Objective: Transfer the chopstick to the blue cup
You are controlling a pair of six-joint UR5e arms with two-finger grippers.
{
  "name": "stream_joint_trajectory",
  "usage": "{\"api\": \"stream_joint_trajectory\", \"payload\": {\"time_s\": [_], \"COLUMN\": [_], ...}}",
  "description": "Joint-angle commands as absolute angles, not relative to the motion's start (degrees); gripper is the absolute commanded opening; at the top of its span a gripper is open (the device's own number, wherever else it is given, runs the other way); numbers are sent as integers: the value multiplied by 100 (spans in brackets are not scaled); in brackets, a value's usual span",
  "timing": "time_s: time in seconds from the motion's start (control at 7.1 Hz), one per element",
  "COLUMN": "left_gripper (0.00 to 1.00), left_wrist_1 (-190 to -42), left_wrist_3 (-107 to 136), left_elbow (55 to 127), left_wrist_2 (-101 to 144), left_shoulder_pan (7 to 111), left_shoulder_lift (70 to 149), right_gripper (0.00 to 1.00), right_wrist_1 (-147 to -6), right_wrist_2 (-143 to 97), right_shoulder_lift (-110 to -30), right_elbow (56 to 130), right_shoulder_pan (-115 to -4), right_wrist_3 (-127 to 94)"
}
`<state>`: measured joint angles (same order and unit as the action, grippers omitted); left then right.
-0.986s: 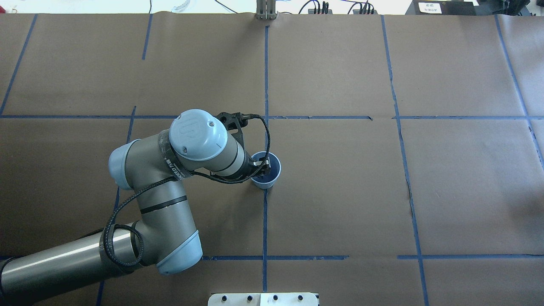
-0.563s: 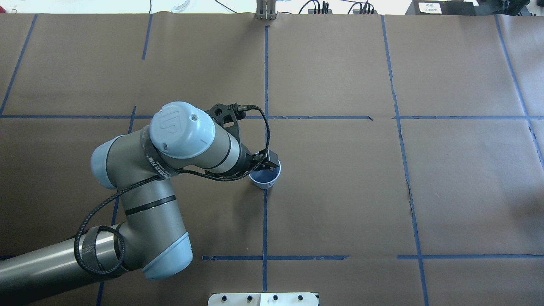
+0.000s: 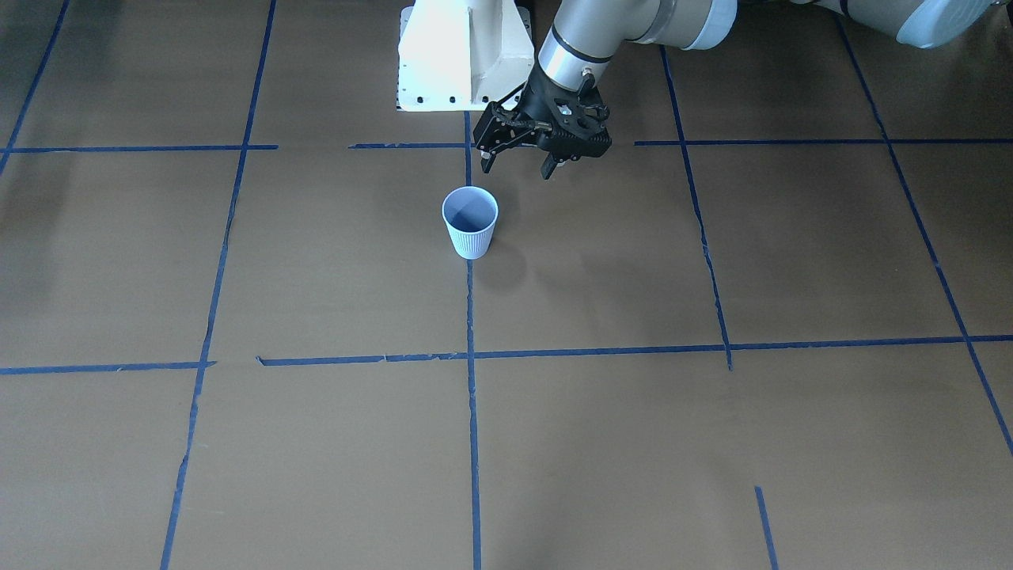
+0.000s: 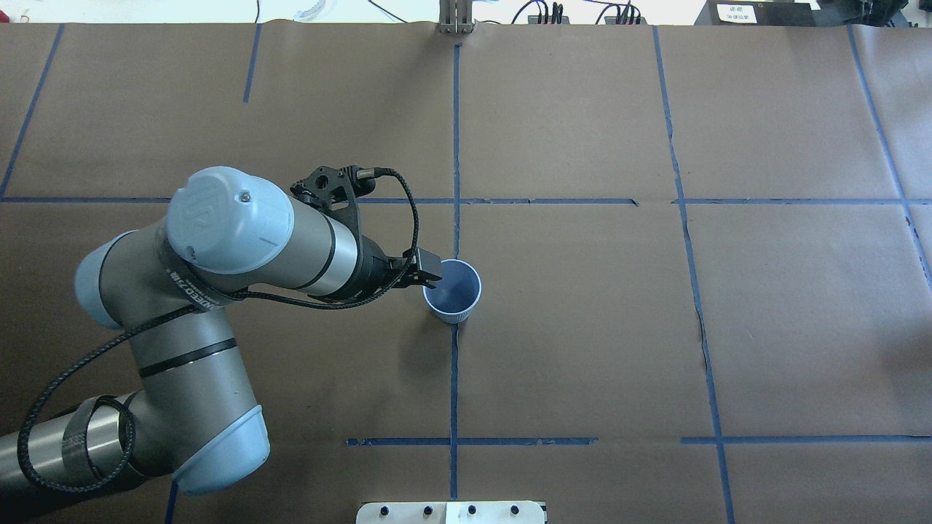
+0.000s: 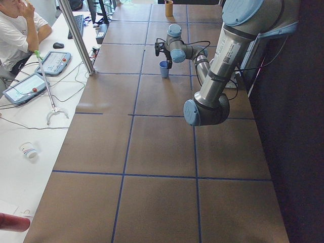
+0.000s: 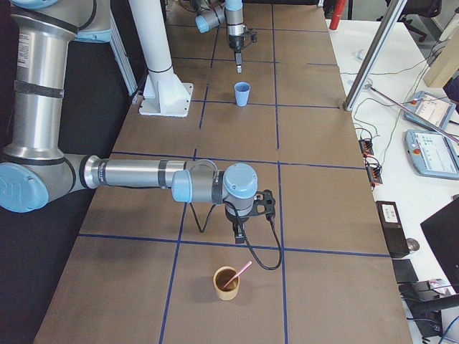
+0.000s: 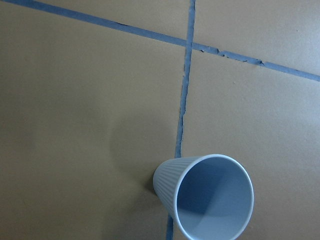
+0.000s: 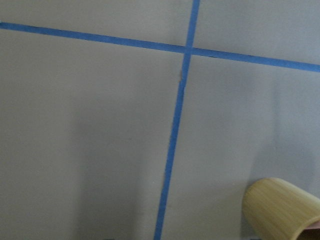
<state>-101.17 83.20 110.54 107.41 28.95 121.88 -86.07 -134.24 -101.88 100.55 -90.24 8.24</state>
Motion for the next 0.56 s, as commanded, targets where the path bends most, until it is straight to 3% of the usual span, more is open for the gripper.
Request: {"api": "stream_joint_trajectory", "payload": {"time_s": [0.0, 0.28, 0.42], "left_gripper": [100, 100, 100], "left_wrist_1": [-10116, -10116, -10116], "left_wrist_3": [8323, 8314, 8314], "left_elbow": [11109, 11109, 11101], "left_wrist_2": [10740, 10740, 10740], "left_shoulder_pan": [2944, 2936, 2936], "left_shoulder_lift": [12155, 12146, 12146], "right_gripper": [94, 94, 94], "right_wrist_1": [-7590, -7007, -7005], "right_wrist_2": [-13184, -13192, -13192], "right_shoulder_lift": [-10319, -10082, -10072], "right_elbow": [9383, 8546, 8473], "right_shoulder_pan": [-9323, -9657, -9720], "right_wrist_3": [1638, 2720, 2855]}}
